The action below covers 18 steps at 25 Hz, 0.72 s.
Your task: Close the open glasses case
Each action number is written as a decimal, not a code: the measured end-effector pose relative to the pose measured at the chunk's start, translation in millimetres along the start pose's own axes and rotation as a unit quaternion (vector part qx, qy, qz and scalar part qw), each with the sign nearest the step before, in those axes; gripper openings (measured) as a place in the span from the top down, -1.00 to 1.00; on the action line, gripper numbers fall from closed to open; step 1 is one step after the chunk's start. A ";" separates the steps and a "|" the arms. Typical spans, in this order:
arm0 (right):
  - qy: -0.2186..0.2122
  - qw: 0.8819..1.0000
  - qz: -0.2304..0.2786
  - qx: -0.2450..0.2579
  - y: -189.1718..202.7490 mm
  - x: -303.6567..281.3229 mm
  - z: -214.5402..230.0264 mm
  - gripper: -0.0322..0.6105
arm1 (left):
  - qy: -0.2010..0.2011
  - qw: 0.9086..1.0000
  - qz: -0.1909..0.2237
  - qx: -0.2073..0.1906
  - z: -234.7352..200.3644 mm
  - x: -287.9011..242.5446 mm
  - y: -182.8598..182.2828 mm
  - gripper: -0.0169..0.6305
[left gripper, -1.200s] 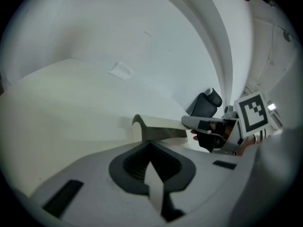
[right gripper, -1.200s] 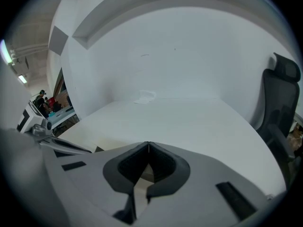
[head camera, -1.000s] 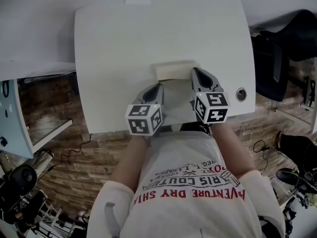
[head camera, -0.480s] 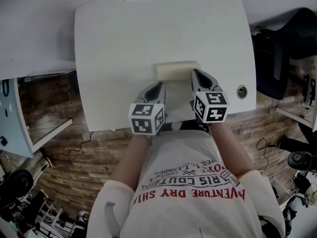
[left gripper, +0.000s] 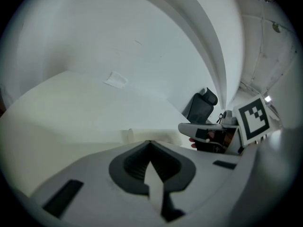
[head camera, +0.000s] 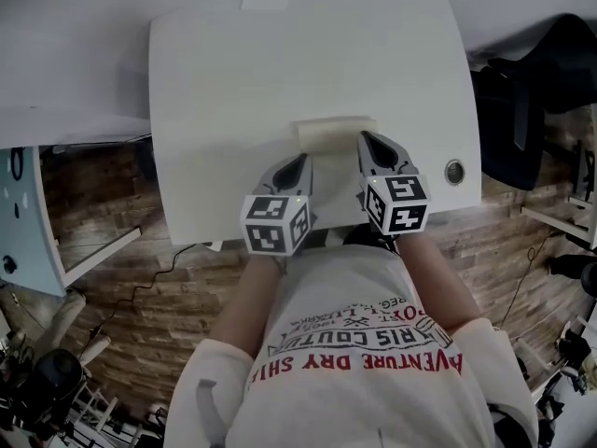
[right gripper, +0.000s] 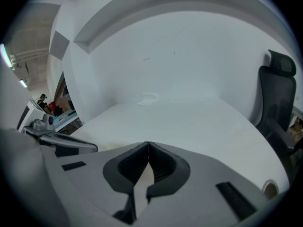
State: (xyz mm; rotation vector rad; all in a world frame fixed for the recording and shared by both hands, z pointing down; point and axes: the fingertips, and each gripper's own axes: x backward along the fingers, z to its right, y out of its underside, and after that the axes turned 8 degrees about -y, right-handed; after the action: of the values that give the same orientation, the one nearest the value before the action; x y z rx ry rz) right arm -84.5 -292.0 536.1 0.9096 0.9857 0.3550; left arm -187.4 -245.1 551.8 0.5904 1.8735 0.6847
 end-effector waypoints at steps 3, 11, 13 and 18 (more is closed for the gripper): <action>-0.031 0.999 0.021 0.002 -16.3 11.6 -13.0 0.86 | 0.004 1.000 0.018 -0.009 6.6 10.0 -14.8 0.95; -0.030 0.993 0.104 0.043 -77.7 56.6 -33.3 0.86 | 0.005 0.991 0.116 -0.070 26.1 58.1 -83.6 0.95; -0.026 0.990 0.128 0.058 -93.4 64.2 -37.3 0.86 | 0.003 0.984 0.148 -0.098 30.9 69.5 -105.6 0.95; -0.004 0.983 0.168 0.081 -118.2 82.7 -41.5 0.86 | -0.004 0.966 0.202 -0.159 44.3 93.2 -141.1 0.95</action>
State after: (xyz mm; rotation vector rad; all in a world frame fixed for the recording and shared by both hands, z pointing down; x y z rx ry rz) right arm -90.3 -289.5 386.1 1.2288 0.8616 0.5605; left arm -193.8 -275.8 379.8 0.7683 1.6006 1.2216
